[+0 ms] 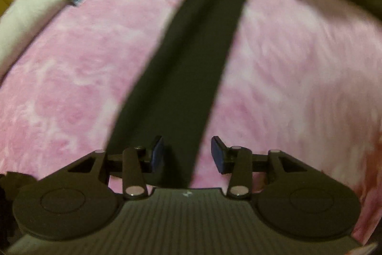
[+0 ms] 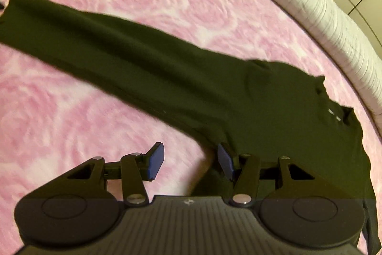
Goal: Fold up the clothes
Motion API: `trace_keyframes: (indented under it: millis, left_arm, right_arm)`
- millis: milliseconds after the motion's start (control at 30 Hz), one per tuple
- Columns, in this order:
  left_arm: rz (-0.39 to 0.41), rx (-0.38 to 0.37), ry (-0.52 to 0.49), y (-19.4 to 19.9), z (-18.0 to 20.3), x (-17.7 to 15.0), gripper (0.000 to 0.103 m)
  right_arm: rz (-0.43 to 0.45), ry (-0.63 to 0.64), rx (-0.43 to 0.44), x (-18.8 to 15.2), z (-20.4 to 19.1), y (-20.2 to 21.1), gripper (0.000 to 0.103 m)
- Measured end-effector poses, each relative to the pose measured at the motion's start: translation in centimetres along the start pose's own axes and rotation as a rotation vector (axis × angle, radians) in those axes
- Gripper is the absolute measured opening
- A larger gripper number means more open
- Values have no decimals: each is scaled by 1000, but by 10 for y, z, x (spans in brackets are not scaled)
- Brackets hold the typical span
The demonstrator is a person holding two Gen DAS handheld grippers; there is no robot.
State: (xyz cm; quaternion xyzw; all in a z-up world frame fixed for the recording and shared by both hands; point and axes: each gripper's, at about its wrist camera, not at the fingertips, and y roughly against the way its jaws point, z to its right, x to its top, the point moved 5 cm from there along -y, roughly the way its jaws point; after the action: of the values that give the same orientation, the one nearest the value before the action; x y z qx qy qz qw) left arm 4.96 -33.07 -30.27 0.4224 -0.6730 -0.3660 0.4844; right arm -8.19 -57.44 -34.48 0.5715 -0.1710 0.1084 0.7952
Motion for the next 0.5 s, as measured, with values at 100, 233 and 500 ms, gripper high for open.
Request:
trace_keyframes:
  millis: [100,233,500]
  left_arm:
    - [-20,5,-37,-7,2,-2,40]
    - [-71,42,-60,-11,-6,-3,1]
    - [-75,30,-94,2,-1,-9,2]
  right_arm:
    - [6,7,-8,-4,2,2,53]
    - [8,-3,-23,-9,6,2,56]
    - [28,25,-12,-12,11,-4,56]
